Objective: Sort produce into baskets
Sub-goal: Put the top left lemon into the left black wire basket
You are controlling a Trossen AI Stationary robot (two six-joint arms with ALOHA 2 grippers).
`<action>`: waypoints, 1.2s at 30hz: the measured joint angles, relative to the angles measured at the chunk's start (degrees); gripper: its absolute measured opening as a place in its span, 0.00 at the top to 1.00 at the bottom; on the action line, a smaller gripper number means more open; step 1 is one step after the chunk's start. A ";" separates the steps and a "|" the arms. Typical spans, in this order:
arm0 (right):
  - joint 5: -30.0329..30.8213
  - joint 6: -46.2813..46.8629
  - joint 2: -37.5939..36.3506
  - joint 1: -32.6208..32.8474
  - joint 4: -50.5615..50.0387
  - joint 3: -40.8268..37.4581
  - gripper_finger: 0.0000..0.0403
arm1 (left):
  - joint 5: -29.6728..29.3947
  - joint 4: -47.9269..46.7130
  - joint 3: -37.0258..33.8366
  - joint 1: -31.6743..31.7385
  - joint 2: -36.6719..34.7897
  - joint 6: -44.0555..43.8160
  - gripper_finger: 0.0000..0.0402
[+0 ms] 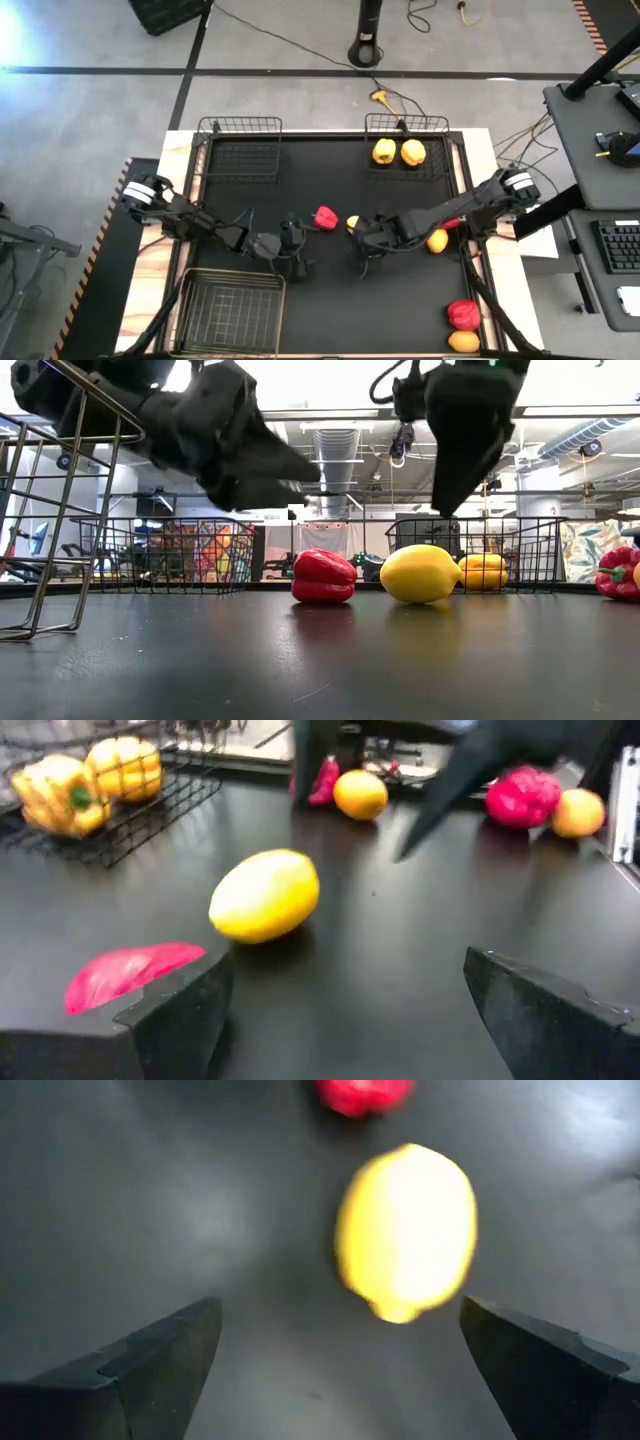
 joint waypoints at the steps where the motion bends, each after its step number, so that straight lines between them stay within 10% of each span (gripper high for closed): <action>1: 0.53 -0.18 0.24 -0.26 -1.56 0.00 0.01 | 0.02 -0.25 0.35 0.00 0.39 0.77 0.07; 9: 1.03 5.78 0.00 1.11 -13.67 0.00 0.01 | 2.09 -2.45 7.86 0.76 4.45 4.63 0.07; 22: 6.26 14.69 -2.87 16.49 -13.41 0.11 0.01 | 24.56 -32.47 36.10 12.99 15.69 18.66 0.07; 36: 9.74 15.35 -2.84 23.67 -9.68 -0.13 0.01 | 28.52 -56.09 57.24 19.92 33.54 28.95 0.07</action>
